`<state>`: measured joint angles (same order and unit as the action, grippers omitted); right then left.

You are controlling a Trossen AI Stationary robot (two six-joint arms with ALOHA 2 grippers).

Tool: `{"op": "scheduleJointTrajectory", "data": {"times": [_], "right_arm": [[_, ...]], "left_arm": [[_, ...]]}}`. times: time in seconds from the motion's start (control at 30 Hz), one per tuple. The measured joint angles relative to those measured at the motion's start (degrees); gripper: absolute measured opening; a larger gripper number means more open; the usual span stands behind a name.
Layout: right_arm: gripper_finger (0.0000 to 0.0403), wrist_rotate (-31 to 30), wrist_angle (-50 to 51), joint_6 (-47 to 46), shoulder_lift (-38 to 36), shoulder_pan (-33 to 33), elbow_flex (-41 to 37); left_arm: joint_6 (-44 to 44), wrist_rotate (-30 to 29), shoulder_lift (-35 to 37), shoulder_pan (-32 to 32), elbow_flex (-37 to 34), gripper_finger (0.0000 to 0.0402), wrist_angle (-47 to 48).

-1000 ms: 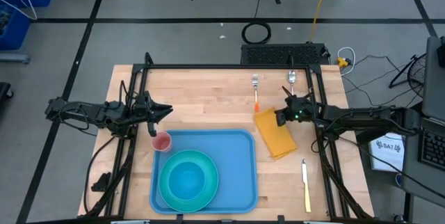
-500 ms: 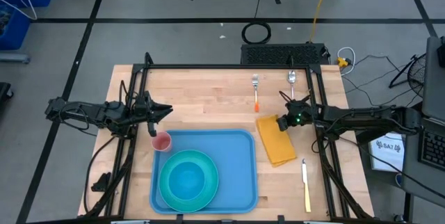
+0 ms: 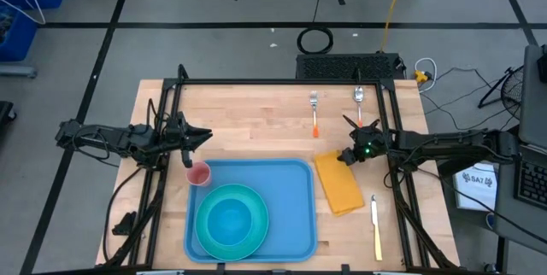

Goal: Set up tray
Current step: Put the yellow napkin on the blue tray

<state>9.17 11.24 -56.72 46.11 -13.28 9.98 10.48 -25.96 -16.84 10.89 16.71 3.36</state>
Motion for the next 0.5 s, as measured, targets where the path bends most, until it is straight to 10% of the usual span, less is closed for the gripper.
{"op": "scheduleJointTrajectory", "data": {"times": [0.5], "right_arm": [[0.0139,-3.22,-3.77,1.52,0.02,-0.20,-0.31]], "left_arm": [[-0.76,-0.02,0.00,0.00,0.00,0.0067,-0.09]]}}
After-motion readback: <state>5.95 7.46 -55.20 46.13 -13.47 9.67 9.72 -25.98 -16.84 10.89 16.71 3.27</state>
